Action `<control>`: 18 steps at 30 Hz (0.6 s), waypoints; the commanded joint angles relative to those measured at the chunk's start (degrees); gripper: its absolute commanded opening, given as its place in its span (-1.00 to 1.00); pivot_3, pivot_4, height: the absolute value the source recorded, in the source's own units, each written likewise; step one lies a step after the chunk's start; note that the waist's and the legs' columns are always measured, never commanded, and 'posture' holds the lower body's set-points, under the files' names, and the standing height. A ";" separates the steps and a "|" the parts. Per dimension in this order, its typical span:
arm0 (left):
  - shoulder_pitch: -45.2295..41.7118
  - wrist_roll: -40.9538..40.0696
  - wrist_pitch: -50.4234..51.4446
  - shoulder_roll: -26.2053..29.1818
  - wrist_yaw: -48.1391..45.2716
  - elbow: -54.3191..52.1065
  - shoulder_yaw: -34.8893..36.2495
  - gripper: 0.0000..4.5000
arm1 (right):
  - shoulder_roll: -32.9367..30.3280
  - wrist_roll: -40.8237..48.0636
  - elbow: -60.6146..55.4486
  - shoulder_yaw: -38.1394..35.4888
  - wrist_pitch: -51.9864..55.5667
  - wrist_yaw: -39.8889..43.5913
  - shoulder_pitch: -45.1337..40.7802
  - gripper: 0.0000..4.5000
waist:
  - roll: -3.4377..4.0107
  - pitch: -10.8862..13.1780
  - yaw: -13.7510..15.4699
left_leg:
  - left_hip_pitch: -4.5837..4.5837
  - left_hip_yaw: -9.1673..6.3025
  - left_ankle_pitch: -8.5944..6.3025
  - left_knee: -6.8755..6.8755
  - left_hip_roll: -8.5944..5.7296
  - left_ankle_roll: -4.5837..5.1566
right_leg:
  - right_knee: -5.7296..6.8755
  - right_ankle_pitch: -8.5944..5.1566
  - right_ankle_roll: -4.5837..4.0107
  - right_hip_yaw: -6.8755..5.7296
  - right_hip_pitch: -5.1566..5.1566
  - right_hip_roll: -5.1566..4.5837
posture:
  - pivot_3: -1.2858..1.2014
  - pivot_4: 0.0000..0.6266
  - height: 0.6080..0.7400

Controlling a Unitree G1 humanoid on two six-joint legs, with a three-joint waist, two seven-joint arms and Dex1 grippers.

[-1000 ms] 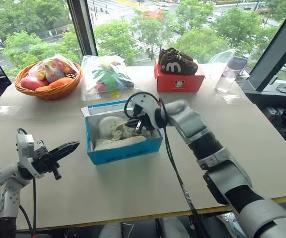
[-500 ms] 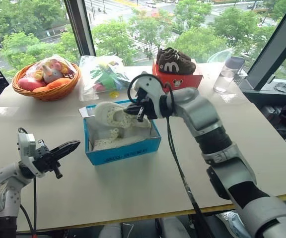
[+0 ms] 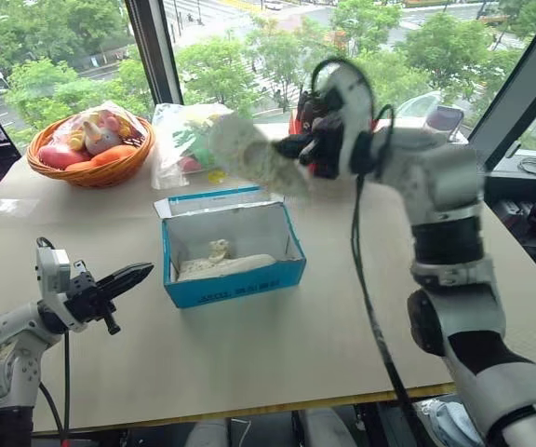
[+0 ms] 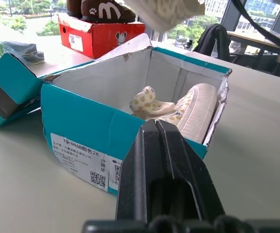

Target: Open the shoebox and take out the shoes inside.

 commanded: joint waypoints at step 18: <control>-0.06 -0.24 -0.72 0.65 -0.23 -0.78 0.95 -1.00 | -5.10 2.86 10.74 -11.33 4.98 -9.45 14.53 -0.98 | 0.31 0.19 -0.97 | 0.00 0.13 0.01 0.04 0.01 0.01 | 0.03 0.00 0.01 0.09 0.05 0.03 | 0.03 -0.52 1.00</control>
